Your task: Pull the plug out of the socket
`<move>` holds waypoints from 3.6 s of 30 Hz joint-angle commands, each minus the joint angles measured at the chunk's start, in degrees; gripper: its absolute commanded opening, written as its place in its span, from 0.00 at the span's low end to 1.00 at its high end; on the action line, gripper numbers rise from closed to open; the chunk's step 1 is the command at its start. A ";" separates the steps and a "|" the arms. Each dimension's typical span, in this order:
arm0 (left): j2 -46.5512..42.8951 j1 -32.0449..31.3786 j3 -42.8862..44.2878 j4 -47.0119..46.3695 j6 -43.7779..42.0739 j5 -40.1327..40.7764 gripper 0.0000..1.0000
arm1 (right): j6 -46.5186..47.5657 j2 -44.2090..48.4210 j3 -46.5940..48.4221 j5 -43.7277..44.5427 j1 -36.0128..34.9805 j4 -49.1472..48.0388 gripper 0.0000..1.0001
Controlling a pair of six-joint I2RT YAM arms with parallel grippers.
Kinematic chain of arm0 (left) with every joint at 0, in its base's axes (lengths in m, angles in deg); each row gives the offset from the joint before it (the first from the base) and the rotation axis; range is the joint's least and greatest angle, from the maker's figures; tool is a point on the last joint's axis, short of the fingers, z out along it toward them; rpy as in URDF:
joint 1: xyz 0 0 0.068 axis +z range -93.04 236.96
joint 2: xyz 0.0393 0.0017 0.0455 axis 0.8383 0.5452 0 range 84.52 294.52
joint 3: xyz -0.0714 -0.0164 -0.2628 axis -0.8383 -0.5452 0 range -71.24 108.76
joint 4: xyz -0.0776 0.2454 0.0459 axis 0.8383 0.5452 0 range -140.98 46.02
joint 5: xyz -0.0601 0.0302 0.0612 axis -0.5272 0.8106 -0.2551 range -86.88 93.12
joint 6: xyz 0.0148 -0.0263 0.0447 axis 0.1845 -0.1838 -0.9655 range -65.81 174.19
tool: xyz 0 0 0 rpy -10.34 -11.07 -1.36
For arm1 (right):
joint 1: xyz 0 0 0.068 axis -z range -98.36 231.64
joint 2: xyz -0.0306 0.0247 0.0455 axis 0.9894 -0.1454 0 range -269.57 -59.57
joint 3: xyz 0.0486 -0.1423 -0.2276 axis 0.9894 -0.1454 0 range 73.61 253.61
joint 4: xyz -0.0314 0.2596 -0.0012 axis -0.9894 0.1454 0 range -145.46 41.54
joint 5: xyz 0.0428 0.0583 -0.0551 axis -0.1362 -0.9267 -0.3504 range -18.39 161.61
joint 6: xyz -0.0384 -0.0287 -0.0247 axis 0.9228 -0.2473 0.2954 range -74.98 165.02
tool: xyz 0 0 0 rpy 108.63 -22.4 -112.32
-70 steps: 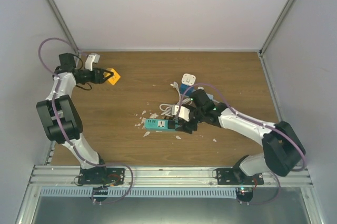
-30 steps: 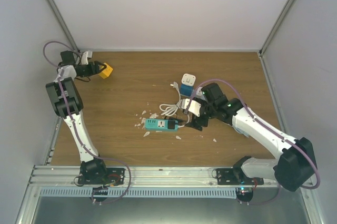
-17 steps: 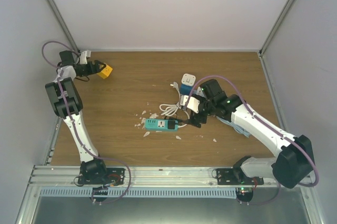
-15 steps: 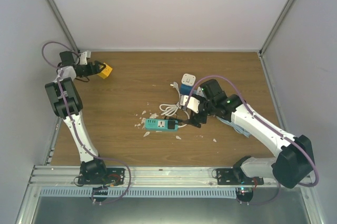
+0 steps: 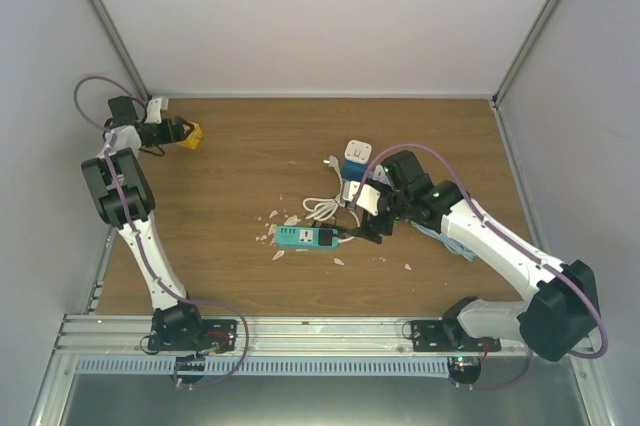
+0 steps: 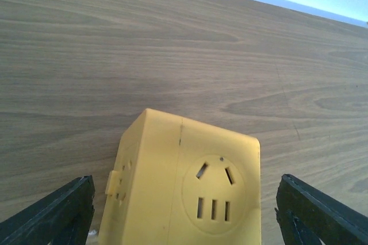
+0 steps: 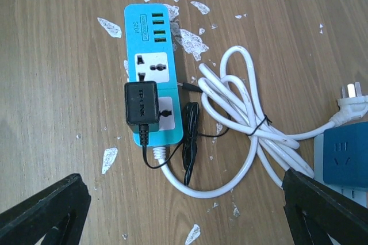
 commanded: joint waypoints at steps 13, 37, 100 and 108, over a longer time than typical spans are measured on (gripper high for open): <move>-23.87 -0.03 -15.92 -0.59 -18.05 -3.34 0.94 | 4.82 0.72 -5.09 -4.13 0.29 -4.71 0.90; -55.35 -26.71 -50.83 21.09 -62.76 -8.08 0.96 | 3.14 -6.76 -11.58 -7.05 -3.85 -20.52 0.82; -43.62 -49.02 -60.03 -4.42 -46.05 3.20 0.71 | 0.48 -17.32 -8.28 -5.34 -7.25 -24.17 0.15; -47.52 -51.64 -65.69 -8.80 -47.24 8.13 0.66 | -0.26 -17.21 -8.24 -6.24 -7.26 -24.28 0.14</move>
